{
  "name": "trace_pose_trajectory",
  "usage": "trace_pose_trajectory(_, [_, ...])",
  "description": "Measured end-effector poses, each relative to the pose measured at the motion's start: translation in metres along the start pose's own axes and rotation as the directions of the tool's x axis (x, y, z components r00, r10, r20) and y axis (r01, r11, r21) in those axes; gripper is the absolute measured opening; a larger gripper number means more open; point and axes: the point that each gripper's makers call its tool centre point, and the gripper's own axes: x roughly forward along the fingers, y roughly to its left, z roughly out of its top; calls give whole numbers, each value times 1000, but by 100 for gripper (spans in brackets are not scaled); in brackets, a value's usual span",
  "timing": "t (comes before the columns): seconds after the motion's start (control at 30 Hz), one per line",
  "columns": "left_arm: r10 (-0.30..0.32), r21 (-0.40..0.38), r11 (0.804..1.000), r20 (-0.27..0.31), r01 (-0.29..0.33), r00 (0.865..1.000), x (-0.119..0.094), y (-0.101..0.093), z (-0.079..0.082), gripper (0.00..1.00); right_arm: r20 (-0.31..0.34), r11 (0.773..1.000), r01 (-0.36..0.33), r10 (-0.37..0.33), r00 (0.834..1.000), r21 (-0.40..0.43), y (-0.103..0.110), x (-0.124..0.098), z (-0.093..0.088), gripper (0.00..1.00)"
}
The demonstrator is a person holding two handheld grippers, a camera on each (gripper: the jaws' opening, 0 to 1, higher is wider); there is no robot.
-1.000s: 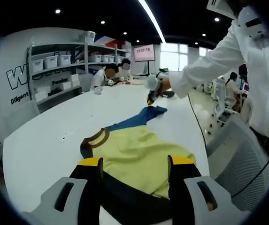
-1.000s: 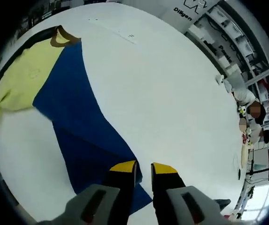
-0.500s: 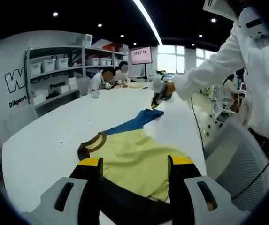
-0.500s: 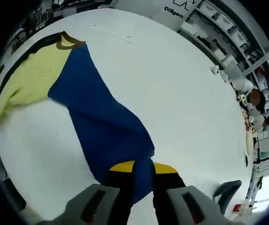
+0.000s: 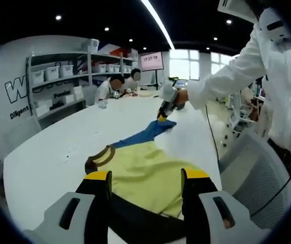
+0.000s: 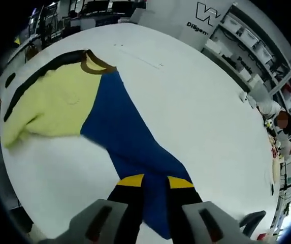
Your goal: Fold the garment on the visible template until the final outline fits inside the template.
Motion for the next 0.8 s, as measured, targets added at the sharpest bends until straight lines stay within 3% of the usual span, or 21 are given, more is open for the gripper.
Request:
trace_pose_trajectory(0.27, [3,3,1000,4,-3,1000,-4,0,1,52,47,999,-37,38,998,-22,21,-4,19,16])
trace_pose_trajectory(0.5, [1,5,1000,6,-1,1000,-4,-1,2,52,99,998,-68,68,993,-3,32,-8,24,20])
trace_pose_trajectory(0.8, [1,-3,1000,13,-1,1000,-1,0,3,51,211,988,-140,124,970,60,53,-19,28,32])
